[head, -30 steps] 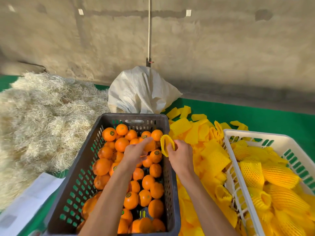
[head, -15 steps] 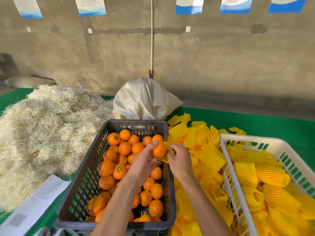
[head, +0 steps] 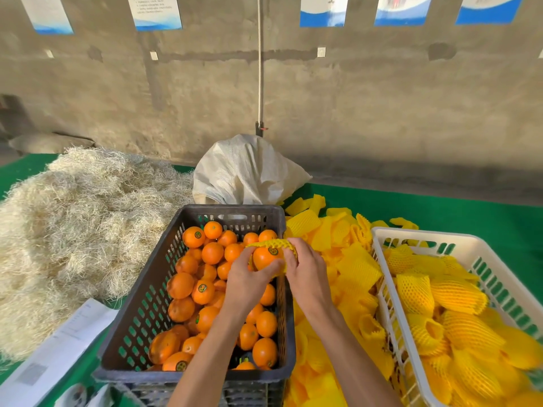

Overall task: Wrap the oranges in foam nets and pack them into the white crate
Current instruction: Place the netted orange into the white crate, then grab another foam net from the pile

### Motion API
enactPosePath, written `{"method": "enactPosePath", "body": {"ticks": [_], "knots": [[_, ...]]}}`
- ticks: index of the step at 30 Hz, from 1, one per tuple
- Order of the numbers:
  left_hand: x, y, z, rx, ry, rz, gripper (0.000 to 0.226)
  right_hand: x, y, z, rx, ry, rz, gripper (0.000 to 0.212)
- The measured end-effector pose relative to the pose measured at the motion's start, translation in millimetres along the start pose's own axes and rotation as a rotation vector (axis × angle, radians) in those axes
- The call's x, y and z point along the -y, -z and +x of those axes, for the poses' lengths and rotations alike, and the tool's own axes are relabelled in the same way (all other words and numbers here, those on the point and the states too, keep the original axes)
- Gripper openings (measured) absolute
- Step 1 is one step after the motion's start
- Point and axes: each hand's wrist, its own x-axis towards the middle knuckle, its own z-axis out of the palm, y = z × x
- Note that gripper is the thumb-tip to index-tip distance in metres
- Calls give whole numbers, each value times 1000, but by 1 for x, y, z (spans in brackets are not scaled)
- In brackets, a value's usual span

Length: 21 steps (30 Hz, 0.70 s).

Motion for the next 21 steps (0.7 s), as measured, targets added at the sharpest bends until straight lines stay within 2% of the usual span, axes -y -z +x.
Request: {"method": "enactPosePath", "body": {"ticks": [3, 6, 9, 11, 15, 19, 21], "knots": [[-9, 2, 8, -35, -23, 161, 29, 5, 0, -6, 0, 113, 50, 19], [-20, 4, 15, -86, -10, 374, 30, 5, 2, -13, -25, 174, 78, 19], [-26, 2, 15, -184, -66, 490, 52, 3, 7, -16, -50, 196, 67, 20], [-29, -3, 13, -184, -117, 411, 53, 3, 11, -15, -97, 180, 59, 20], [-35, -12, 14, -73, -154, 215, 57, 0, 20, -13, -158, 104, 149, 26], [-49, -22, 15, 71, -276, 50, 42, -9, 34, -12, -198, 57, 183, 32], [-54, -32, 12, 158, -259, -100, 46, -21, 44, -12, -226, 0, 168, 29]]}}
